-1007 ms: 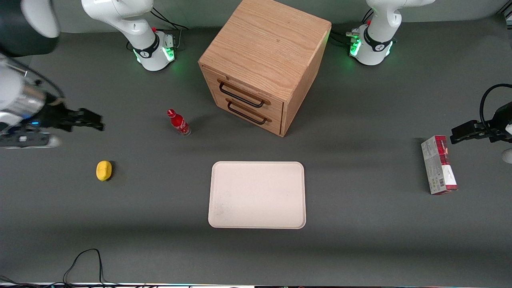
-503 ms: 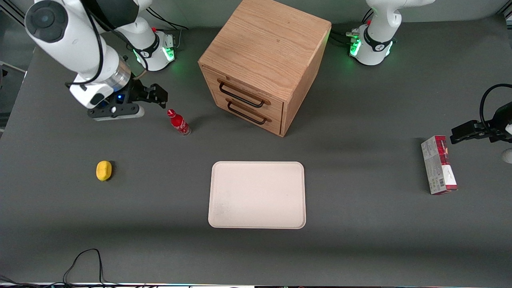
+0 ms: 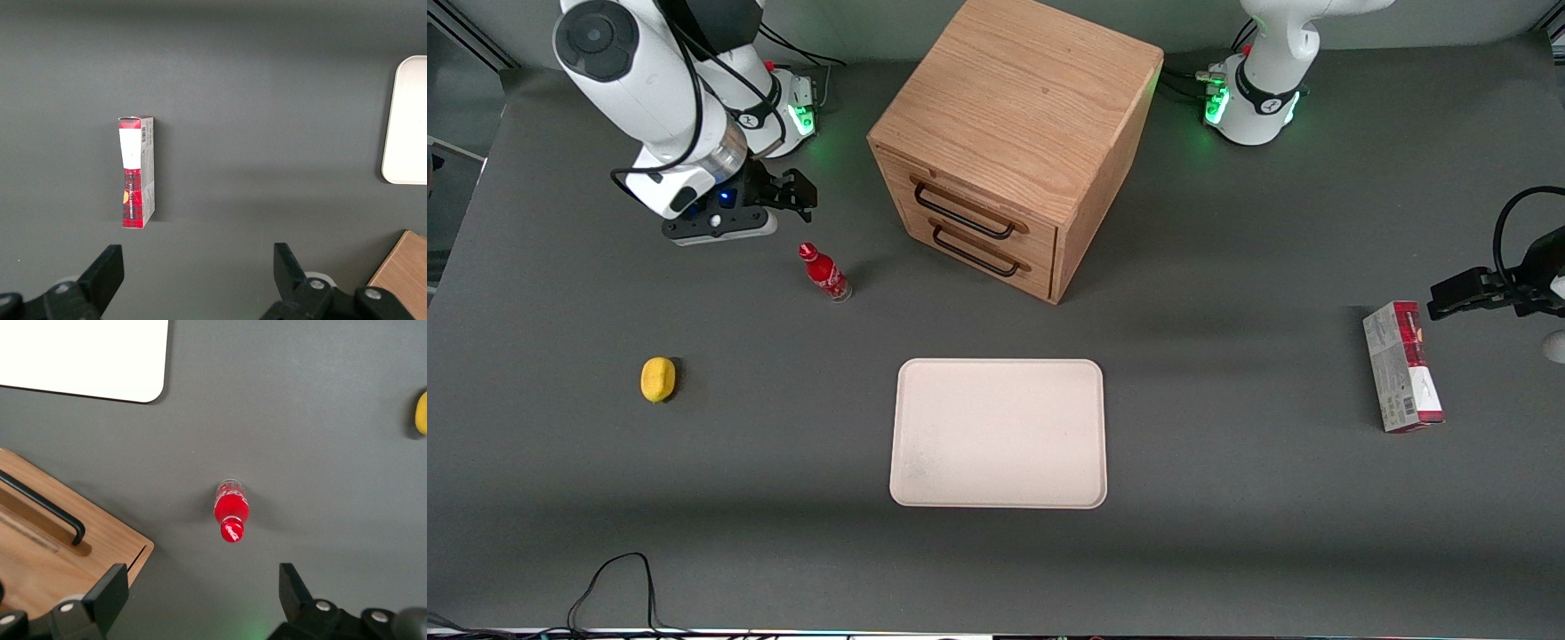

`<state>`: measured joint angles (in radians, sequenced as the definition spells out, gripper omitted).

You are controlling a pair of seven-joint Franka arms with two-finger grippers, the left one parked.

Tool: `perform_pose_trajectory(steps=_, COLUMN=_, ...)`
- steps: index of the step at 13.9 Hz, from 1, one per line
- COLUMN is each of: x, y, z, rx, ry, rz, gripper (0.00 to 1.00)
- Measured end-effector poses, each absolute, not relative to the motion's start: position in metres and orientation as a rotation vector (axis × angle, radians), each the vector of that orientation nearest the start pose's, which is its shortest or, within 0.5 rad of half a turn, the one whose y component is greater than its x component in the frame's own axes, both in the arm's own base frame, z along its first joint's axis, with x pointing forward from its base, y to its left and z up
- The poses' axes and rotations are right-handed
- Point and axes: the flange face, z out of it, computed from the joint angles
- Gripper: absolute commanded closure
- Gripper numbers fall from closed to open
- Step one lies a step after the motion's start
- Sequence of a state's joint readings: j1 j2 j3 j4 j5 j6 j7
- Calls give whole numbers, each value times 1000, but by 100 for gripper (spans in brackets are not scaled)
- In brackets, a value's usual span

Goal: Place coke bottle on tray
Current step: 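Lower the right gripper over the bottle and close it around the cap end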

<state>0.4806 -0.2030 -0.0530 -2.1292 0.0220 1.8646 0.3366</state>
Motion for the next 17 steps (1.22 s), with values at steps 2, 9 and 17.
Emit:
perform_pose_trajectory(steps=2, x=435, y=197, z=477, rx=-3132, ry=-129, rz=109, gripper=0)
perform_pose_trajectory(steps=9, x=417, y=187, z=411, rx=-3132, ry=-128, rz=76, gripper=0)
perform_pose_trajectory(steps=17, x=408, y=184, z=322, rx=-3145, ry=-124, rz=89, gripper=0)
